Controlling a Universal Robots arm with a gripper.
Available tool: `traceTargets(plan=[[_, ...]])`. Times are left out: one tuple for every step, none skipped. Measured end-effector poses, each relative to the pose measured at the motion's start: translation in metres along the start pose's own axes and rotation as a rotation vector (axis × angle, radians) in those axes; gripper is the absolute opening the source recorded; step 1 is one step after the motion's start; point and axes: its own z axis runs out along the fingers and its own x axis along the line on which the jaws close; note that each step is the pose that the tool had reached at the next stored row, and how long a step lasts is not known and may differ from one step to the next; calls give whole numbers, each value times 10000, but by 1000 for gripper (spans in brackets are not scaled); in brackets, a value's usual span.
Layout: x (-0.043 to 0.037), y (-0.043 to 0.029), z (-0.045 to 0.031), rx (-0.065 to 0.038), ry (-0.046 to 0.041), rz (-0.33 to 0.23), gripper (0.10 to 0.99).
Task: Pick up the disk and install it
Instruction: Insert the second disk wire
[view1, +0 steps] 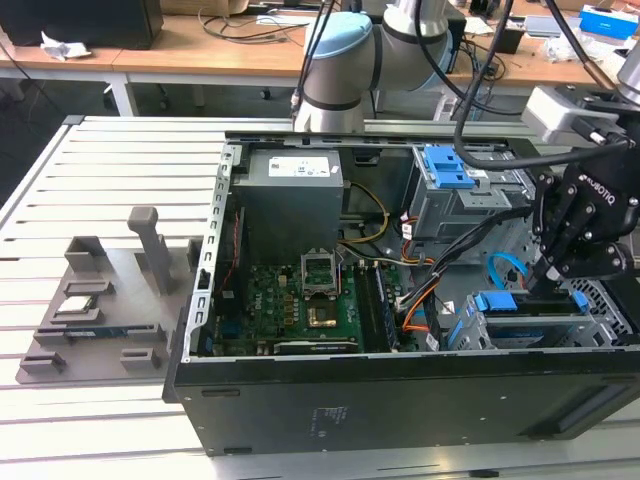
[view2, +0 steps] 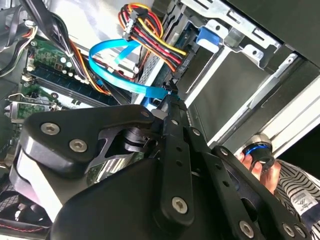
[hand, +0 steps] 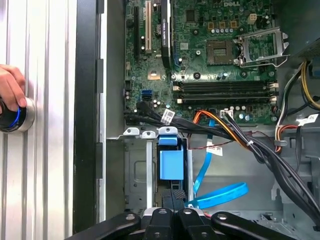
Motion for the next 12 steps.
traceTargets(plan=[[8,-4,5,-1,0,10,102],[15,-9,12,-3,-2,22,102],[17,-13,18,-4,-5,30,102],[17,-16,25,-6,-2,51,102],[16,-17,30,-8,-4,68,102],[15,-18,34,-9,-5,77,102],[13,-18,37,-10,-7,86,102],[12,-18,40,-11,-9,94,102],[5,-18,43,-12,-9,103,102],[-16,-18,43,-12,-8,106,102],[-32,-17,43,-13,-8,108,102],[-36,-18,44,-13,-9,111,102]])
